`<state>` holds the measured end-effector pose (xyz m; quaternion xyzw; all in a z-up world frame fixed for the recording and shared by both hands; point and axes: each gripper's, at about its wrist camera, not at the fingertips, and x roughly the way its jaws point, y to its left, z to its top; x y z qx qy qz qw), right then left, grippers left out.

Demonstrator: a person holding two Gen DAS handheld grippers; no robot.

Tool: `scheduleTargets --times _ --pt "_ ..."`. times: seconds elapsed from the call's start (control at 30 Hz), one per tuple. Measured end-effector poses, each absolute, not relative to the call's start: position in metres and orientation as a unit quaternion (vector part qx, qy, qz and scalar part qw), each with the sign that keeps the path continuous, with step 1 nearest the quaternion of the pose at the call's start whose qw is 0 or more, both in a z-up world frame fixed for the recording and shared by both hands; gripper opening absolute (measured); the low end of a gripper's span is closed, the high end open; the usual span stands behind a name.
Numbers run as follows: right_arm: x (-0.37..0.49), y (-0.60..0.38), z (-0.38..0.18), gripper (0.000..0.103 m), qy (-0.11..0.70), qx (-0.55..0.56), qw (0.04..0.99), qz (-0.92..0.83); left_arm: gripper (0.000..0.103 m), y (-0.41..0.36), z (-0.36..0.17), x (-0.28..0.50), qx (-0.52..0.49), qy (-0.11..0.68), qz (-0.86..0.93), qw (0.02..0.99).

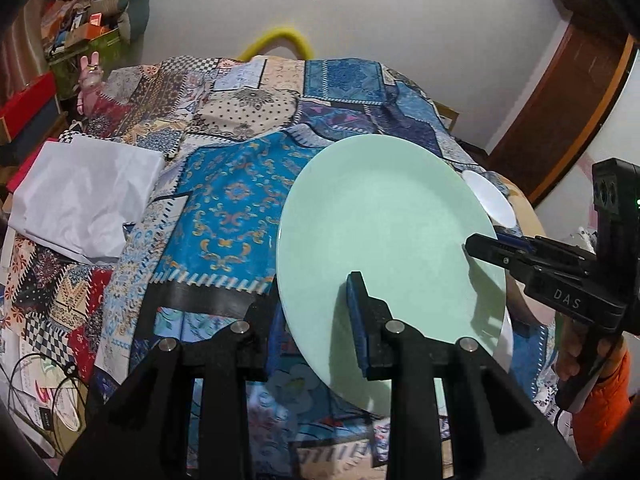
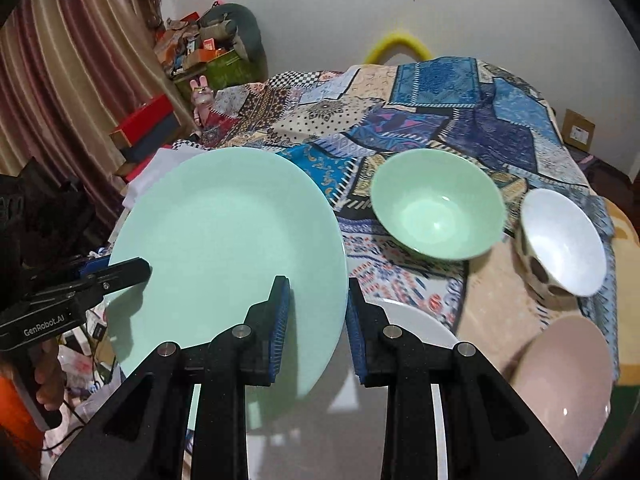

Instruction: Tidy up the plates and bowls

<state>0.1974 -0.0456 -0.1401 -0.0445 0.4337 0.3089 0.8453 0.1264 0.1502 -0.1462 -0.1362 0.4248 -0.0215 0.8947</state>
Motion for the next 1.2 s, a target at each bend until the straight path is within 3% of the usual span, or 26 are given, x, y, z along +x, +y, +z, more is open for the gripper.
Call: scheduleTargets --times 0.6,1.2 --pt "0.174 -0.114 -0.157 0.025 0.449 -0.004 0.854 0.262 0.028 0.081 -0.161 0.124 -0.124 0.449 -0.062 0.883" --pt "0.168 -0.132 -0.192 0.025 0.485 0.012 0.841 0.24 0.028 0.07 -0.203 0.14 -0.133 0.486 -0.073 0.861"
